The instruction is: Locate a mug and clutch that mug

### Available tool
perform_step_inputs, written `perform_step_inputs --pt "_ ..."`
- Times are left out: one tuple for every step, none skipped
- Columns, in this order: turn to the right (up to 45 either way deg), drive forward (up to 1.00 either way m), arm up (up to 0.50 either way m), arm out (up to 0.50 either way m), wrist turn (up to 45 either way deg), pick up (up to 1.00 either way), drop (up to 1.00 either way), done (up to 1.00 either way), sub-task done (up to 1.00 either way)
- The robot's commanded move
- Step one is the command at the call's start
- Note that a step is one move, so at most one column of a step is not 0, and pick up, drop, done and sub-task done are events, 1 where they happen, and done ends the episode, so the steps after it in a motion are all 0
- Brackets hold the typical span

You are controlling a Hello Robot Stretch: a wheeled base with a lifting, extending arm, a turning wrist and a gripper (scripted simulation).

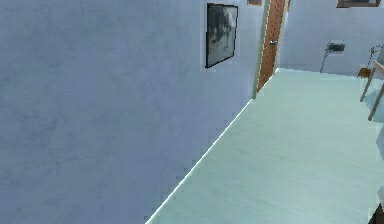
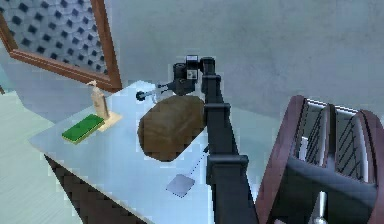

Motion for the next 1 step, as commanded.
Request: perform_step_inputs --pt "0.0 0.0 0.08 0.0 0.0 0.0 0.0 0.0 0.0"
